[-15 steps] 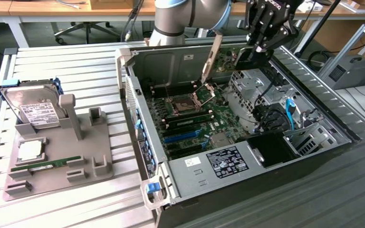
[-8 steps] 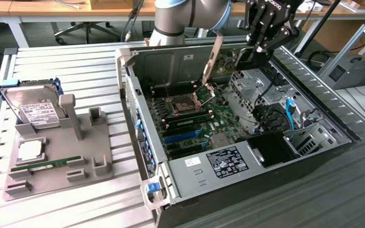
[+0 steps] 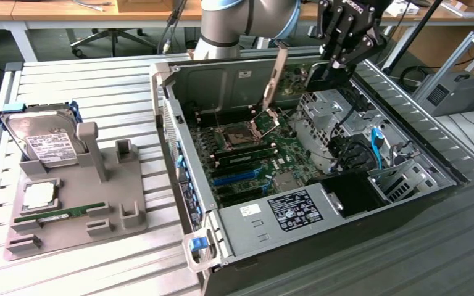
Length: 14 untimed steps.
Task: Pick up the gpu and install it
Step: 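Insert the gpu into the slot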
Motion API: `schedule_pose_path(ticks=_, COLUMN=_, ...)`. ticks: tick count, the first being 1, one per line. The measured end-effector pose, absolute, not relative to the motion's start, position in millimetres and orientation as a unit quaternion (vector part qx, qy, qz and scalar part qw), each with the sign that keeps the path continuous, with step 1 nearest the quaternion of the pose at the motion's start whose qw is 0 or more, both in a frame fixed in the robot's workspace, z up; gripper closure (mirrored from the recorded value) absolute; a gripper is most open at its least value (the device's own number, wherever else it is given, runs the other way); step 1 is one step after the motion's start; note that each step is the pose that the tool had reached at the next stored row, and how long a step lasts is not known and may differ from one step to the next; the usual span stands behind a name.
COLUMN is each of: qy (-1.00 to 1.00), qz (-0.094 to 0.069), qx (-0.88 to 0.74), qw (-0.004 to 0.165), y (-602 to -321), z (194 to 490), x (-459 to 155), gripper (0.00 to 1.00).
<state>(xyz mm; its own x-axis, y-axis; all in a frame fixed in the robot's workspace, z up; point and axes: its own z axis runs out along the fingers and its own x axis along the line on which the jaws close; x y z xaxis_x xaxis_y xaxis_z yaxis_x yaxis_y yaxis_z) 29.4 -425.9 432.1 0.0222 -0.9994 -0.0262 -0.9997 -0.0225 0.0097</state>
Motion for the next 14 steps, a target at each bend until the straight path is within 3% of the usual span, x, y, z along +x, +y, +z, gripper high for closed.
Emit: schedule_pose_path(ticks=14, qy=0.709, qz=0.013, qx=-0.705, qw=0.006, y=-425.9, z=431.9, x=21.5, gripper=0.73)
